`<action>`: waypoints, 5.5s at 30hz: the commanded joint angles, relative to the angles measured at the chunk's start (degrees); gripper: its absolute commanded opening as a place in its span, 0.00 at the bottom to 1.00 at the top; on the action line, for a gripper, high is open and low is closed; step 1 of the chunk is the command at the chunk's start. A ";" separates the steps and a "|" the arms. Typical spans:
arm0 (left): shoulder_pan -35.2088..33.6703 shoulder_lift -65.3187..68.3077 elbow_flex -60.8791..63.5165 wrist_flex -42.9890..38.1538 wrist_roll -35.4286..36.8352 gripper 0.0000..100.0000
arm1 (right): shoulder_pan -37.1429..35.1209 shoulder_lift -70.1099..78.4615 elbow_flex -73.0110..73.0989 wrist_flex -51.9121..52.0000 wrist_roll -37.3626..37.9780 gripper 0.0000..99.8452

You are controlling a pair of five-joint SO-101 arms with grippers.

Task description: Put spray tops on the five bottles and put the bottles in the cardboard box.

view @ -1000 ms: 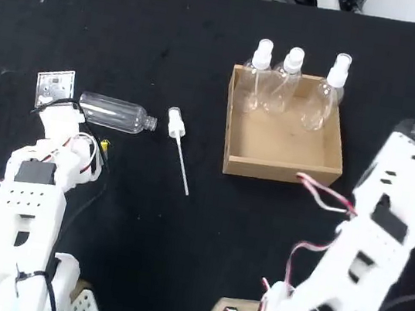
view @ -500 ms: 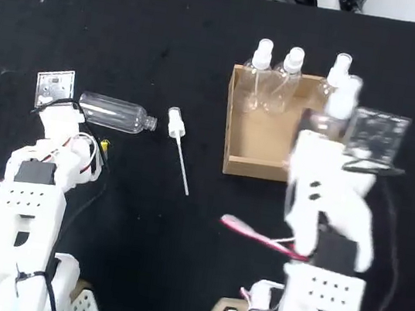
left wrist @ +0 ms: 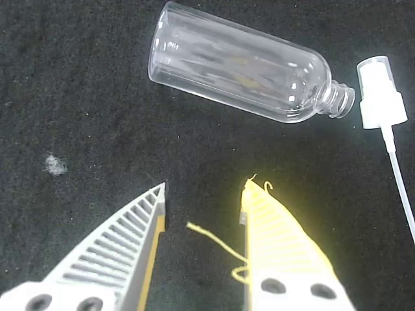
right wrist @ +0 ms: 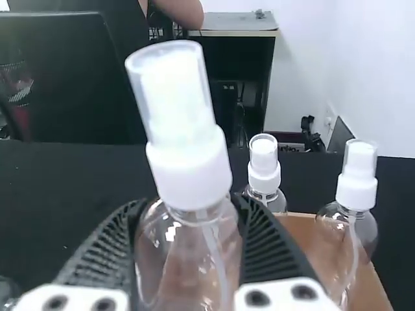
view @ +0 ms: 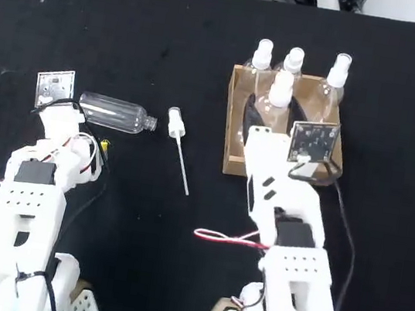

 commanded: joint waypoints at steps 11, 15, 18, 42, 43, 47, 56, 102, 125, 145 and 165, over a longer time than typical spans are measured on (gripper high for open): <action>0.22 -1.05 -0.13 -0.44 0.62 0.19 | -1.05 20.26 -0.84 -18.81 0.00 0.01; 0.22 -0.97 -0.13 -0.44 0.62 0.19 | -0.79 23.87 -0.84 -21.10 0.00 0.01; 0.48 -0.88 -0.13 -0.44 0.62 0.19 | -1.05 25.89 -0.84 -21.45 0.00 0.01; 0.22 -1.05 -0.22 -0.53 0.62 0.19 | -2.37 38.64 -7.69 -21.36 0.09 0.02; 0.22 -1.05 -0.22 -0.53 0.62 0.19 | -2.37 38.55 -7.78 -21.36 0.09 0.02; 0.22 -1.05 -0.22 -0.53 0.62 0.19 | -2.46 37.76 -7.52 -20.92 0.09 0.02; 0.22 -1.05 -0.22 -0.53 0.62 0.19 | -6.59 37.58 -7.87 -17.76 0.09 0.19; 0.22 -1.05 -0.22 -0.62 0.62 0.19 | -1.76 11.56 -18.15 29.01 7.82 0.20; 0.13 -1.05 -0.22 -0.53 0.62 0.19 | 0.00 44.35 -50.59 55.74 27.08 0.25; 0.13 -1.05 -0.22 -0.53 0.62 0.19 | 0.70 58.07 -57.45 51.16 32.00 0.26; 0.13 -1.05 -0.22 -0.53 0.62 0.19 | -0.53 62.73 -57.63 47.91 31.65 0.25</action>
